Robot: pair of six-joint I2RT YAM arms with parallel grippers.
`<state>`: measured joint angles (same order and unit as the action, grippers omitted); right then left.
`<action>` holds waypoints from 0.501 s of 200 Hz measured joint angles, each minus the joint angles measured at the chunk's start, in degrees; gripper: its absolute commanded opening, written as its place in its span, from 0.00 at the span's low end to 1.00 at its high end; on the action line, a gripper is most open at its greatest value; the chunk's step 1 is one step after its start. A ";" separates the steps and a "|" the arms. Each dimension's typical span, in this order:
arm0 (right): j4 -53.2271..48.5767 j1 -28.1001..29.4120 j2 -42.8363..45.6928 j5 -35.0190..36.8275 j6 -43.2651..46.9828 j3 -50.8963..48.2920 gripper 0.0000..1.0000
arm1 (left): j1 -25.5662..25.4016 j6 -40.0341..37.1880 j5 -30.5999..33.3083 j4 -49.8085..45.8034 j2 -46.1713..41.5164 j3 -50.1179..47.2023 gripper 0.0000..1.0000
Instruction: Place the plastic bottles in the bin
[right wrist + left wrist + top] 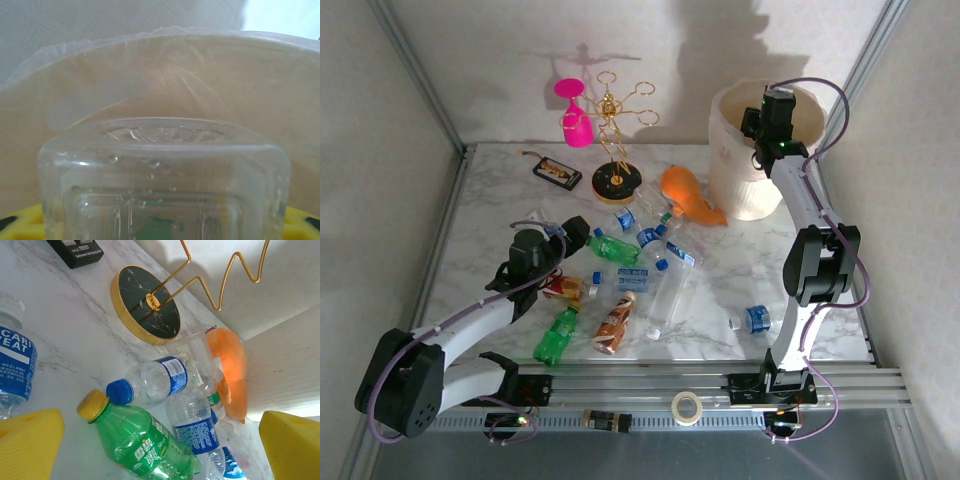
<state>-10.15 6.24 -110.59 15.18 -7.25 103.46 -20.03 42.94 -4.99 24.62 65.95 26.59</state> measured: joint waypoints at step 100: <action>-1.53 0.00 0.48 -0.11 -0.83 1.88 0.91 | 0.00 -0.04 -1.09 0.76 1.53 0.85 1.00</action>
<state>-11.68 6.24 -110.10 15.07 -8.08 105.34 -20.03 42.89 -6.09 25.39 67.48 27.44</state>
